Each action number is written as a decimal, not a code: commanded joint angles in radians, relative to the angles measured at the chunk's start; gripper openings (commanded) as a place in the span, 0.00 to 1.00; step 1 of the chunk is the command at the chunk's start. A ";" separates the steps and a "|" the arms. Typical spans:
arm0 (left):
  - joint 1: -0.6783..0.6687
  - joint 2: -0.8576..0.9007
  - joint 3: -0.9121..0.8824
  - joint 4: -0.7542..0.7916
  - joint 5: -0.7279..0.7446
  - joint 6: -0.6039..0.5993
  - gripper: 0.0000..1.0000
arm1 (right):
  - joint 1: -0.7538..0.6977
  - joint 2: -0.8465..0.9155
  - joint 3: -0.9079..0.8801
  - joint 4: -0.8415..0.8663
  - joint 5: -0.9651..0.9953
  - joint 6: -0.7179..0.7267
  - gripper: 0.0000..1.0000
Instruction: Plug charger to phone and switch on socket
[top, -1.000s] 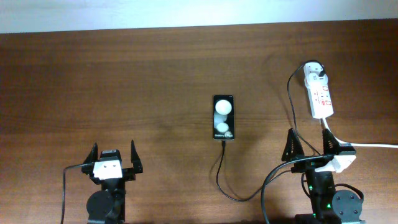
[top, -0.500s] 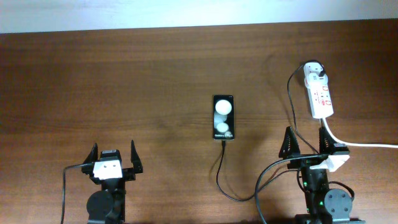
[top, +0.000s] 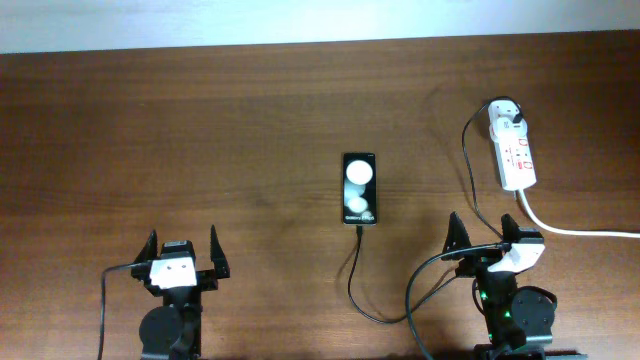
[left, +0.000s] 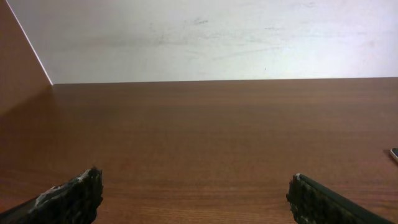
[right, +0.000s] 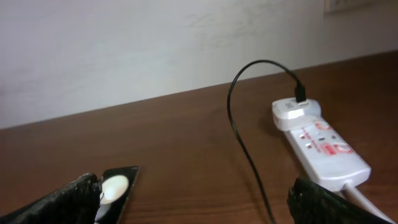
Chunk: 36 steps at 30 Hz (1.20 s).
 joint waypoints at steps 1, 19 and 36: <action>0.000 -0.005 -0.006 0.001 0.006 0.016 0.99 | 0.007 -0.010 -0.005 -0.007 0.002 -0.118 0.99; 0.000 -0.005 -0.006 0.001 0.006 0.016 0.99 | 0.007 -0.010 -0.005 -0.007 -0.003 -0.085 0.99; 0.000 -0.005 -0.006 0.001 0.006 0.016 0.99 | 0.007 -0.010 -0.005 -0.006 -0.002 -0.085 0.99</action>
